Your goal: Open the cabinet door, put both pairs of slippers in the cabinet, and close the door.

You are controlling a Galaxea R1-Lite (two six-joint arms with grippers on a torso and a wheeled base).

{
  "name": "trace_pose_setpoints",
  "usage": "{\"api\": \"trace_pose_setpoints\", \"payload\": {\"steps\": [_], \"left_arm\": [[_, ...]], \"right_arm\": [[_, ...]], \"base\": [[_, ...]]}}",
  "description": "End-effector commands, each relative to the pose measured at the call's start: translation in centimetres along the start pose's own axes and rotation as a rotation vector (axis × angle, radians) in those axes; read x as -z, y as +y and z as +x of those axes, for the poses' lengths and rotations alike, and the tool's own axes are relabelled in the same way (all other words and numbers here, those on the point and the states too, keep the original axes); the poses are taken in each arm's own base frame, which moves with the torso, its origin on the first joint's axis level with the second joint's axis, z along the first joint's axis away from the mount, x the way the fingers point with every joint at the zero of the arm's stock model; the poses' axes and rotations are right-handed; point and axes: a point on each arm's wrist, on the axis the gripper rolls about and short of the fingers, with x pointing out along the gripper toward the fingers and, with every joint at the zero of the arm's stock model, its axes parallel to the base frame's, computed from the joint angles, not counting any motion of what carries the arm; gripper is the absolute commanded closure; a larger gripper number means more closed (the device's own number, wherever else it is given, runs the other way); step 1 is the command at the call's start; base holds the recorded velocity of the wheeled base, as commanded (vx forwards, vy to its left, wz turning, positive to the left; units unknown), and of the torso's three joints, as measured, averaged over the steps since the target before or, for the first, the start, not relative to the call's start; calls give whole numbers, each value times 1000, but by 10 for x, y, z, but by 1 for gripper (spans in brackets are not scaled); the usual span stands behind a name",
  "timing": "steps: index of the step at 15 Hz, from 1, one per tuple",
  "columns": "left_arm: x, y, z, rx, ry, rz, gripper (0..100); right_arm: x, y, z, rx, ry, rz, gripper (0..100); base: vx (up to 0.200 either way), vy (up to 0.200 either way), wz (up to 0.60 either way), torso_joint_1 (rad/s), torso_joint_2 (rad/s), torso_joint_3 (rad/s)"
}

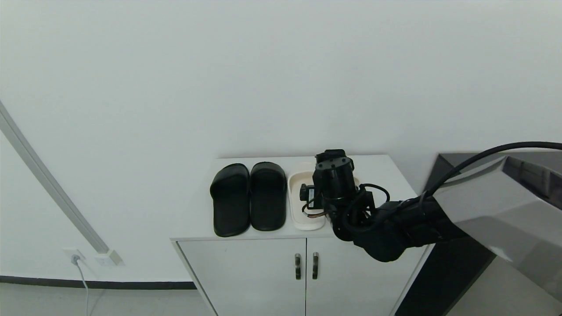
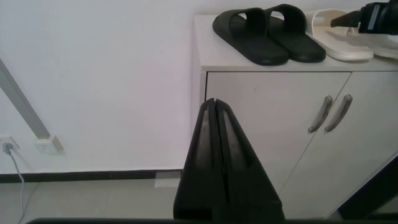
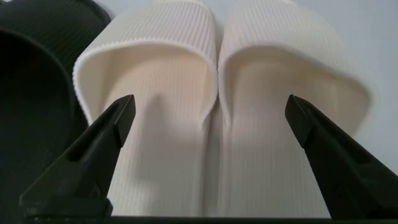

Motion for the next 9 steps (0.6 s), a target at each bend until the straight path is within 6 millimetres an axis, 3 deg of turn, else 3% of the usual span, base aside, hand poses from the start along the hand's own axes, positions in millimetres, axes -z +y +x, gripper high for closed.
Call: {"api": "trace_pose_setpoints", "payload": {"steps": [1, 9], "left_arm": [[0, 0, 0, 0, 2, 0, 100], [0, 0, 0, 0, 2, 0, 100]], "right_arm": [[6, 4, 19, 26, -2, -12, 0], [-1, 8, 43, 47, -28, -19, 0]], "base": [[0, 0, 0, 0, 0, 0], [0, 0, 0, 0, 0, 0]]}}
